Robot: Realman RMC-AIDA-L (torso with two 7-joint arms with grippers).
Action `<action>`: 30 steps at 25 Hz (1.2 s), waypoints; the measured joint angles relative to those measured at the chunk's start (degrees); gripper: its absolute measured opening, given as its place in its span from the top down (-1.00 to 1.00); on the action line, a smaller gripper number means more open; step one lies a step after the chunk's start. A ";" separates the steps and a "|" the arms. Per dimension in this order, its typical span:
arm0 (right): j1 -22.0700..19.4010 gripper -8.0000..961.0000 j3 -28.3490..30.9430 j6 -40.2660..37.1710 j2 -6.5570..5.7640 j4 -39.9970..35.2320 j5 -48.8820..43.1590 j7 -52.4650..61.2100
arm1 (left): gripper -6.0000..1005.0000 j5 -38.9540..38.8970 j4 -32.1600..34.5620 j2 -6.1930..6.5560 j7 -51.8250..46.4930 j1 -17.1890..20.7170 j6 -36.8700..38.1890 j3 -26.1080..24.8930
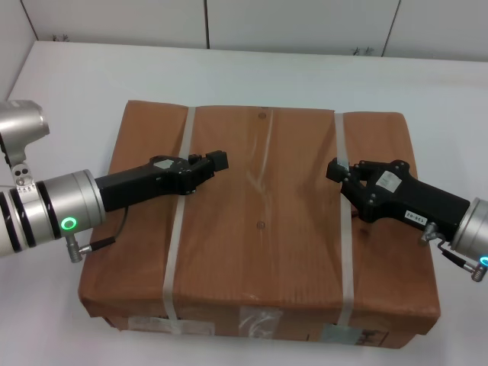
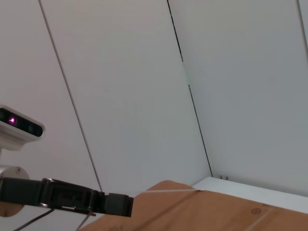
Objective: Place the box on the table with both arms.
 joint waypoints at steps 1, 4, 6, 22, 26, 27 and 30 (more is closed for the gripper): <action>0.00 0.87 0.00 -0.02 0.00 0.00 0.01 0.00 | 0.84 0.00 0.00 0.00 0.00 0.00 0.00 0.00; 0.00 0.87 0.00 -0.05 0.00 0.00 0.06 0.03 | 0.84 0.00 0.00 0.00 0.00 0.00 0.00 0.00; 0.00 0.87 0.00 -0.05 0.00 0.00 0.12 0.03 | 0.84 0.00 0.00 0.00 0.00 0.00 0.00 0.00; 0.13 0.87 0.00 0.89 0.02 0.00 0.19 -0.11 | 0.85 0.02 0.00 -0.34 0.13 0.00 -1.17 0.00; 0.30 0.87 0.00 2.26 0.15 0.00 0.17 -0.12 | 0.85 0.40 -0.12 -0.67 0.44 -0.03 -3.81 0.00; 0.37 0.87 0.00 2.72 0.17 0.03 0.16 -0.12 | 0.85 0.44 -0.19 -0.82 0.69 -0.10 -4.28 -0.01; 0.63 0.87 0.00 3.95 0.18 0.38 0.12 -0.12 | 0.85 0.48 -0.41 -1.32 1.53 -0.34 -5.92 0.16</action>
